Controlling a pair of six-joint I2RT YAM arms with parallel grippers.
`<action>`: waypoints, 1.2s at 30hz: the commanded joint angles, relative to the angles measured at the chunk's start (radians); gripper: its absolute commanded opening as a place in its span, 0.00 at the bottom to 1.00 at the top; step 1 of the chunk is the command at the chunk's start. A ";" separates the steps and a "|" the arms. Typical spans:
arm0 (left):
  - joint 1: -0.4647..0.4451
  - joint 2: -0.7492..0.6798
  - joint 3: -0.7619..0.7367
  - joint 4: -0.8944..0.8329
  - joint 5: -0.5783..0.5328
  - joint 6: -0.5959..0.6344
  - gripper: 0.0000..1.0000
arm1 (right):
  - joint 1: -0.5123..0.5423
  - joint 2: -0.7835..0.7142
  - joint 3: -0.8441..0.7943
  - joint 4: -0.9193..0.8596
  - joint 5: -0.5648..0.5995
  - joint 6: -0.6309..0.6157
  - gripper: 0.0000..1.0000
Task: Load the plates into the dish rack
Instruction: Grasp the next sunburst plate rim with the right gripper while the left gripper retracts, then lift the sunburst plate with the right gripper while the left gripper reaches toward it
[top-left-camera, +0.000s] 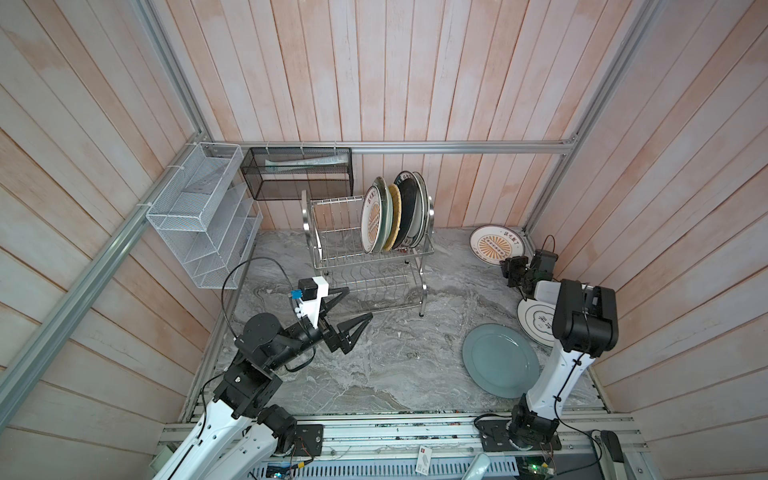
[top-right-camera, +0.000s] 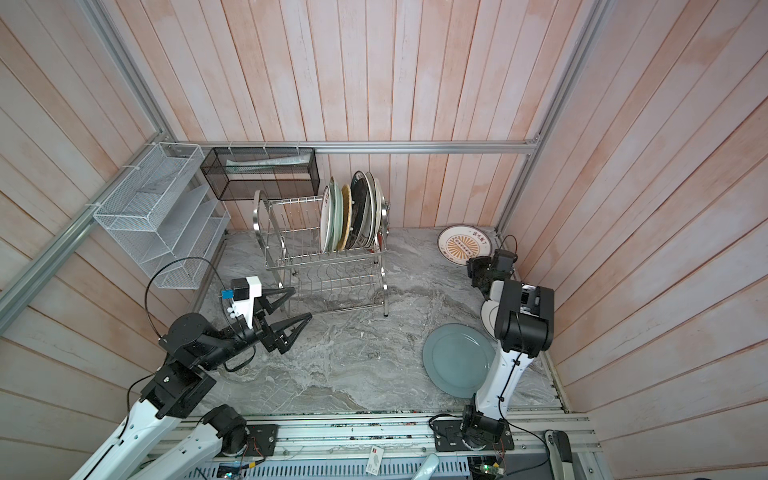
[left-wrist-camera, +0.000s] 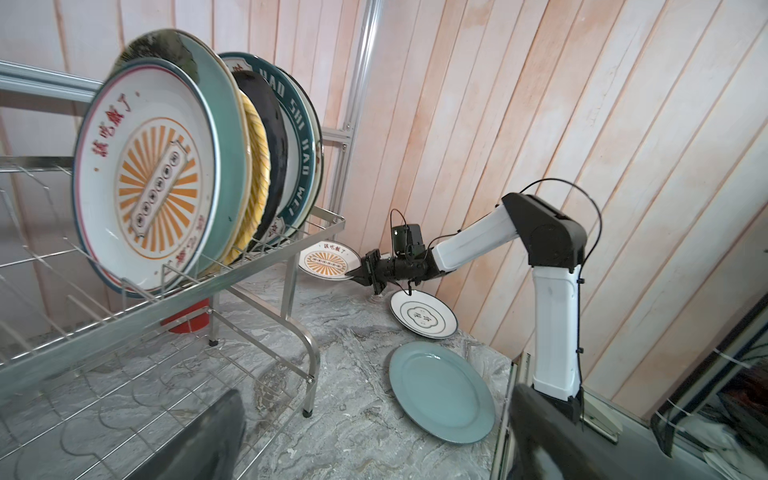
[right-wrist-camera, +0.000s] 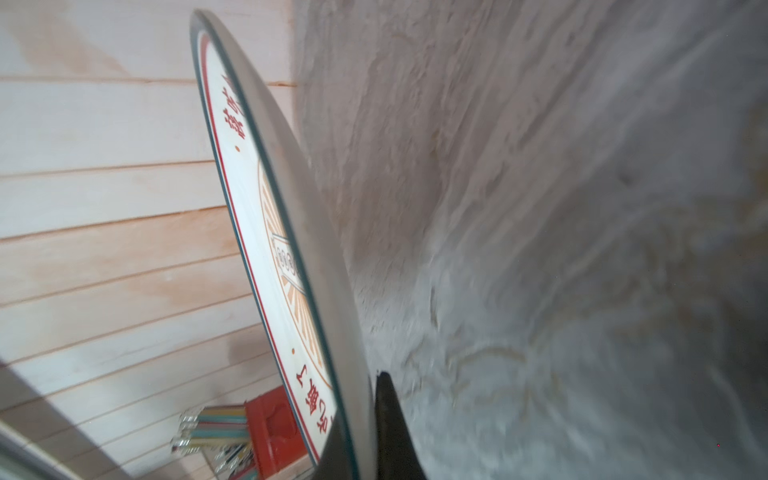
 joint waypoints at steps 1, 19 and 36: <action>-0.092 0.048 -0.028 0.076 -0.014 0.030 1.00 | -0.001 -0.181 -0.070 -0.119 -0.046 -0.079 0.00; -0.623 0.803 0.324 0.248 -0.532 0.723 0.89 | 0.039 -0.944 -0.202 -0.995 0.047 -0.321 0.00; -0.637 1.283 0.649 0.358 -0.658 1.050 0.60 | 0.099 -1.094 -0.172 -1.168 0.041 -0.319 0.00</action>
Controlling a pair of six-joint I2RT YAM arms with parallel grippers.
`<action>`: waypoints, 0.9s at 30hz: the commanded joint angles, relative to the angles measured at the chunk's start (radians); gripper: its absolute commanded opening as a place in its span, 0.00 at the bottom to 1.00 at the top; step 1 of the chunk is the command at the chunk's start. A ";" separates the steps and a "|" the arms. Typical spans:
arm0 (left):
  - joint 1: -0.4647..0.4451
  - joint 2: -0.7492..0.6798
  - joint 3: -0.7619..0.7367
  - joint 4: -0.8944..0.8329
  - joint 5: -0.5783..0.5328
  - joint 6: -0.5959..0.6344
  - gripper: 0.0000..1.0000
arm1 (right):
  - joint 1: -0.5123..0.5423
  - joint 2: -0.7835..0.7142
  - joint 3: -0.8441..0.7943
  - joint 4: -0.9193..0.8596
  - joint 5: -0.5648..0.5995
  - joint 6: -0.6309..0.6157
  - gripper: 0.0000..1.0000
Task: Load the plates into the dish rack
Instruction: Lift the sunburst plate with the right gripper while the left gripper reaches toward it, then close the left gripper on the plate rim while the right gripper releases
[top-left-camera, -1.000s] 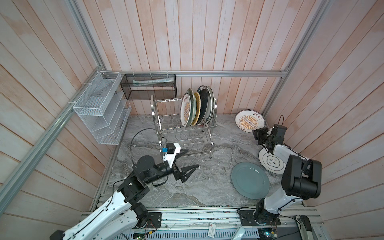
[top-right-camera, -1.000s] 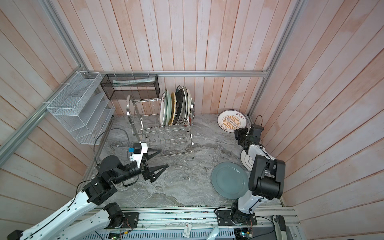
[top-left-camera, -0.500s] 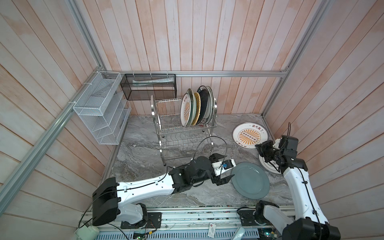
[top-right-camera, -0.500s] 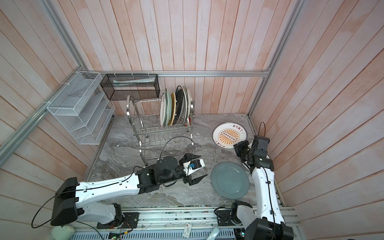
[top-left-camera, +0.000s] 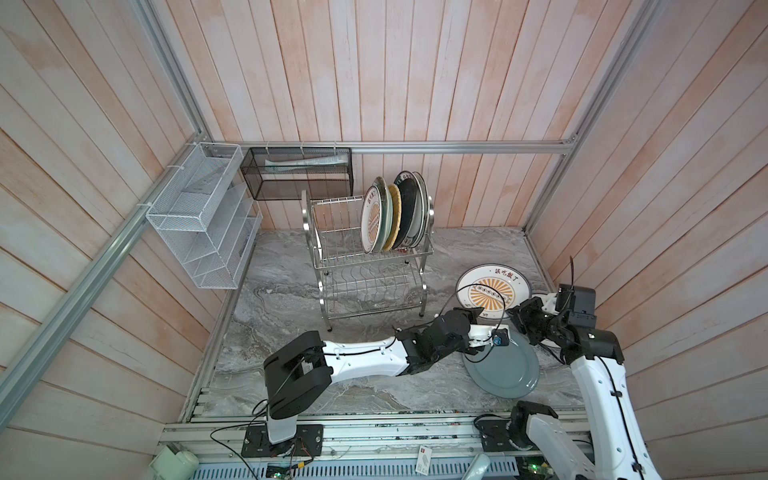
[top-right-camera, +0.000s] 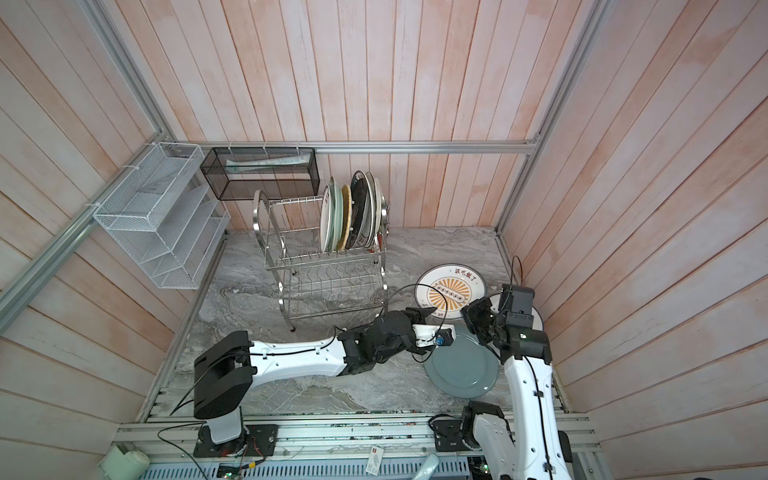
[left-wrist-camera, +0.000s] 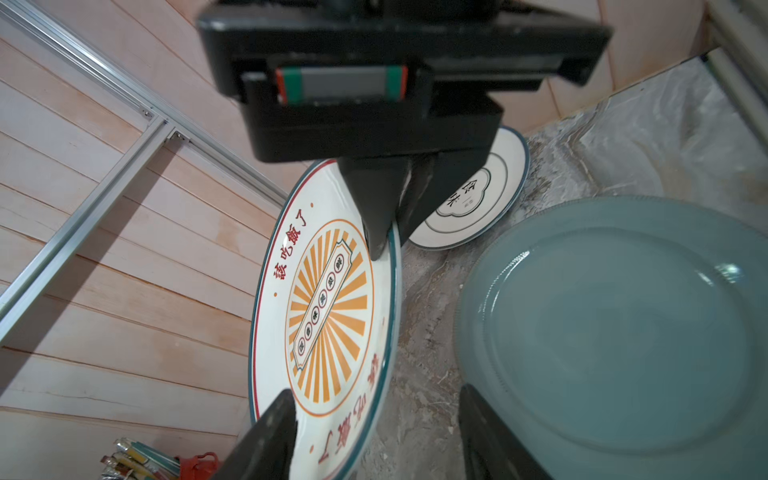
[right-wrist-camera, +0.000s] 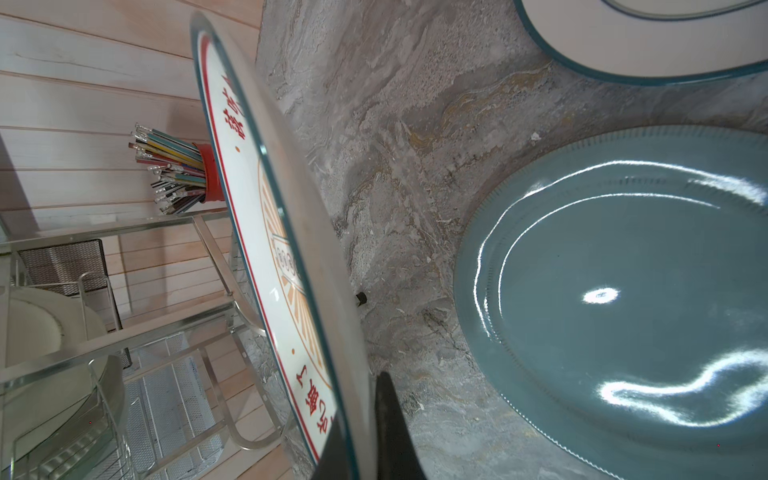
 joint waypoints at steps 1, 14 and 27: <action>0.000 0.051 0.068 0.029 -0.027 0.058 0.55 | 0.009 -0.023 0.019 -0.001 -0.009 -0.003 0.00; 0.003 0.138 0.149 0.025 -0.120 0.030 0.00 | 0.022 -0.042 0.024 0.001 -0.025 0.006 0.00; -0.011 -0.193 -0.122 -0.041 0.040 -0.080 0.00 | 0.022 0.026 0.059 0.224 0.083 -0.040 0.98</action>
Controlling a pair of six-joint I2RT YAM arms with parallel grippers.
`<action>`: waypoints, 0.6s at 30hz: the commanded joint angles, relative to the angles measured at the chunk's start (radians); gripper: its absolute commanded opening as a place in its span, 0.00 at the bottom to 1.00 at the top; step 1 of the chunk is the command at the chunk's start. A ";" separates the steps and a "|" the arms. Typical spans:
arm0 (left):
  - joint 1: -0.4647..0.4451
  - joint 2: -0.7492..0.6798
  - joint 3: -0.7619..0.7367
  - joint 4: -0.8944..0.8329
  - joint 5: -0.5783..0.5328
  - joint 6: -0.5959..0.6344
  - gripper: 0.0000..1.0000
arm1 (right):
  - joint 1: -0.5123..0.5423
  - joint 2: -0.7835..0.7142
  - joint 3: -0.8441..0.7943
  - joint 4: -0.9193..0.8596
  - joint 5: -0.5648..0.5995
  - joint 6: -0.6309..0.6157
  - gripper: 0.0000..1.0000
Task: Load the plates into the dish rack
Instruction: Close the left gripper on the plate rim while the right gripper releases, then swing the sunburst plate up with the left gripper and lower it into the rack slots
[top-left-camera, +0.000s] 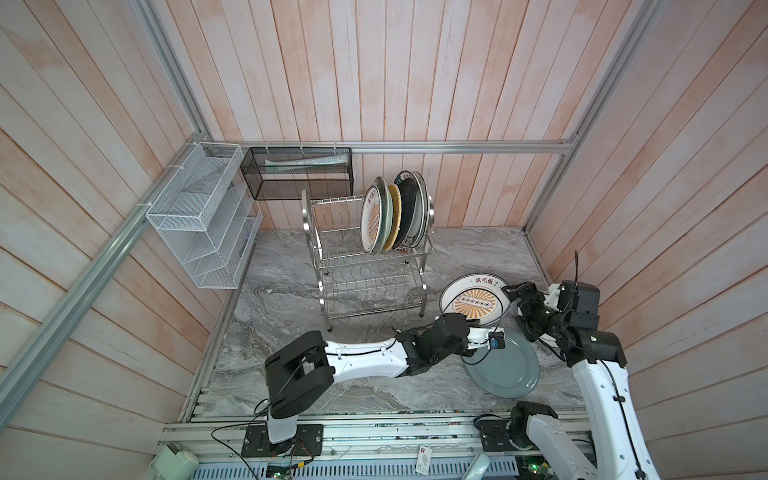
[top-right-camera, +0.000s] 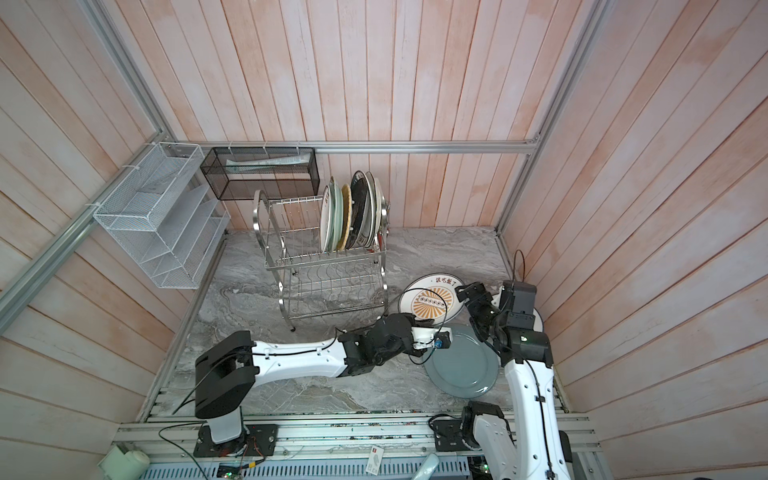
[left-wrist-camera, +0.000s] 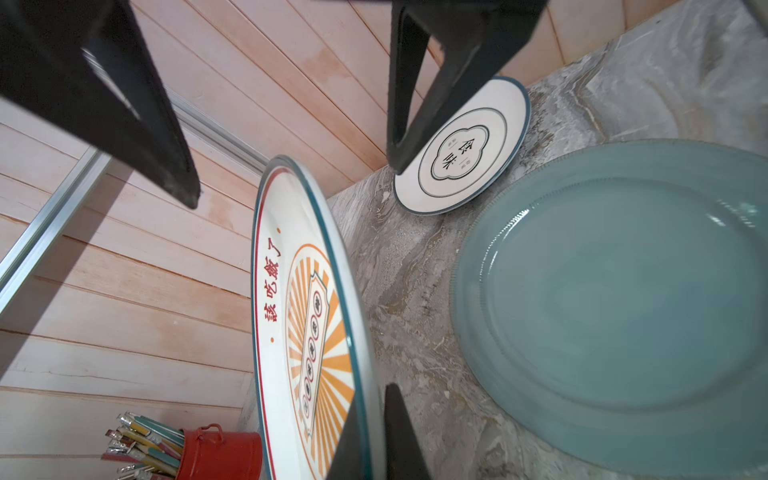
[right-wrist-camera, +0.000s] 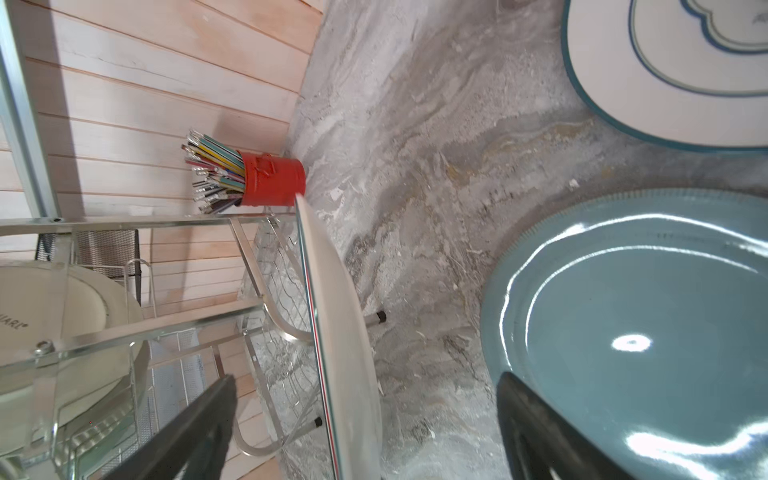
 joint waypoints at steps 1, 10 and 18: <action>-0.007 -0.161 -0.059 -0.014 0.092 -0.082 0.00 | 0.001 0.043 0.047 0.134 0.063 -0.019 0.98; -0.010 -0.562 -0.107 -0.352 0.396 -0.359 0.00 | -0.023 0.097 0.062 0.384 0.048 -0.157 0.98; 0.062 -0.794 0.015 -0.373 0.522 -0.625 0.00 | -0.042 0.103 0.036 0.516 -0.061 -0.202 0.98</action>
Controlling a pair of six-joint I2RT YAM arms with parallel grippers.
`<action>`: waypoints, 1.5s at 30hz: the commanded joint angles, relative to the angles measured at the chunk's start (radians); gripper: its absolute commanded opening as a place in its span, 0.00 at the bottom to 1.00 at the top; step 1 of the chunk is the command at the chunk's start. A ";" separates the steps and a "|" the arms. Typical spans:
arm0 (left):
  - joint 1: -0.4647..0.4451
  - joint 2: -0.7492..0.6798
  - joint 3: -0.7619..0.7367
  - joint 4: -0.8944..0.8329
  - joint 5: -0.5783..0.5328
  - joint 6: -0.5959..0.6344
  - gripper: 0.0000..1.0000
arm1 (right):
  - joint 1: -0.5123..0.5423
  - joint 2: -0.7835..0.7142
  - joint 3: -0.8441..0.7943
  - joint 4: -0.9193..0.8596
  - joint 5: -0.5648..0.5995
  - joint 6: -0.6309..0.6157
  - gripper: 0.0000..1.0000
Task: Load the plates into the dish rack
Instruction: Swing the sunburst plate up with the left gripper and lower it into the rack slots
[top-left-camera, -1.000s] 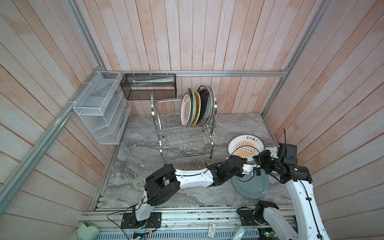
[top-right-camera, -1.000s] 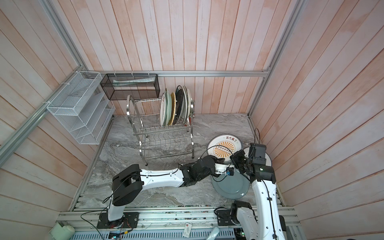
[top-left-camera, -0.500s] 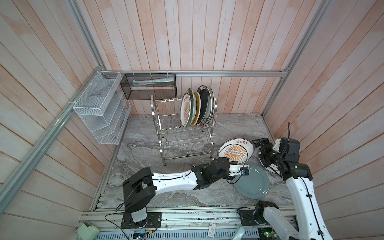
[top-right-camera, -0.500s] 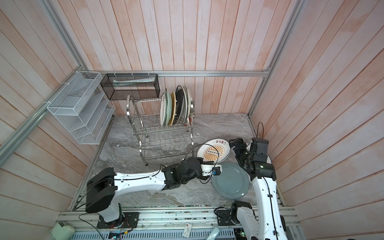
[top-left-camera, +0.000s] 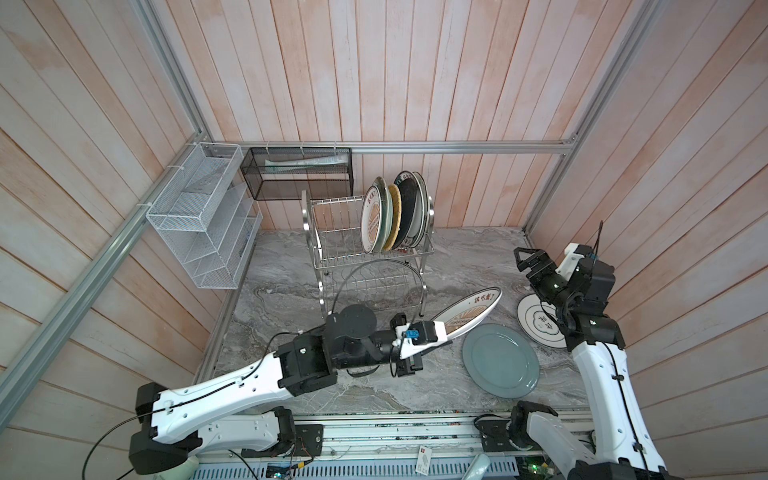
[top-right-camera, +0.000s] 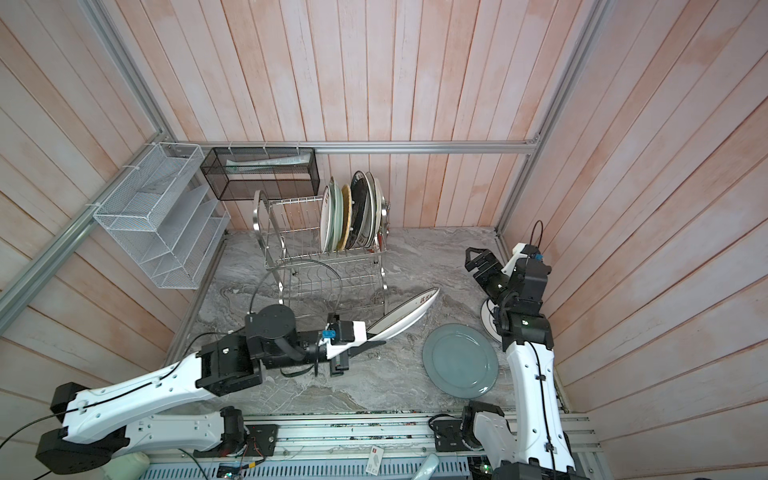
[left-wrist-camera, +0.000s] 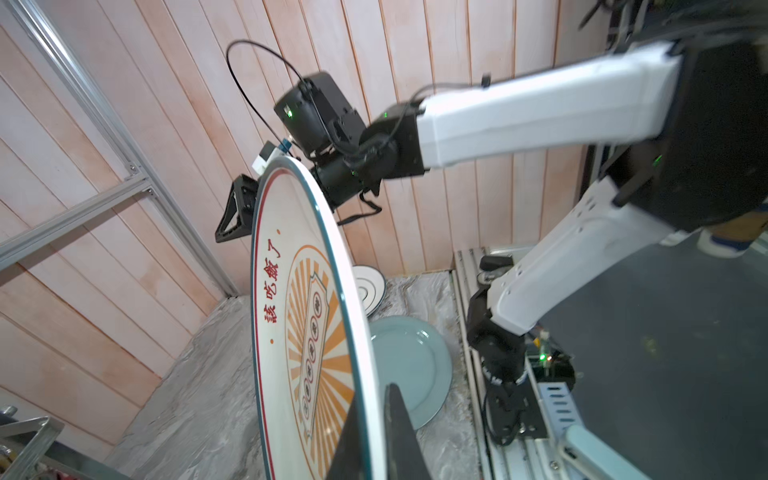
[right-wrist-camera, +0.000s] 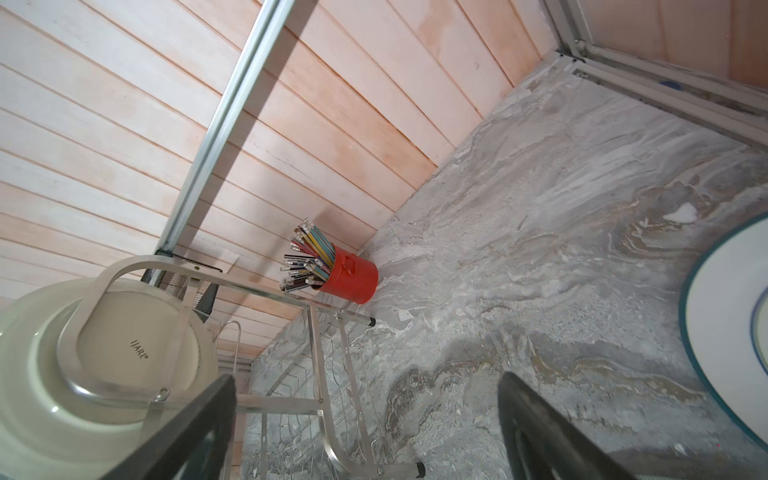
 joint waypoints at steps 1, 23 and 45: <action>0.065 -0.059 0.111 0.076 0.072 -0.193 0.00 | -0.003 0.003 -0.020 0.090 -0.066 -0.035 0.98; 0.492 0.187 0.550 -0.024 -0.522 -0.482 0.00 | 0.302 -0.013 -0.075 0.111 -0.030 -0.231 0.98; 0.636 0.288 0.415 -0.075 -0.397 -0.616 0.00 | 0.390 -0.005 -0.119 0.122 -0.015 -0.243 0.98</action>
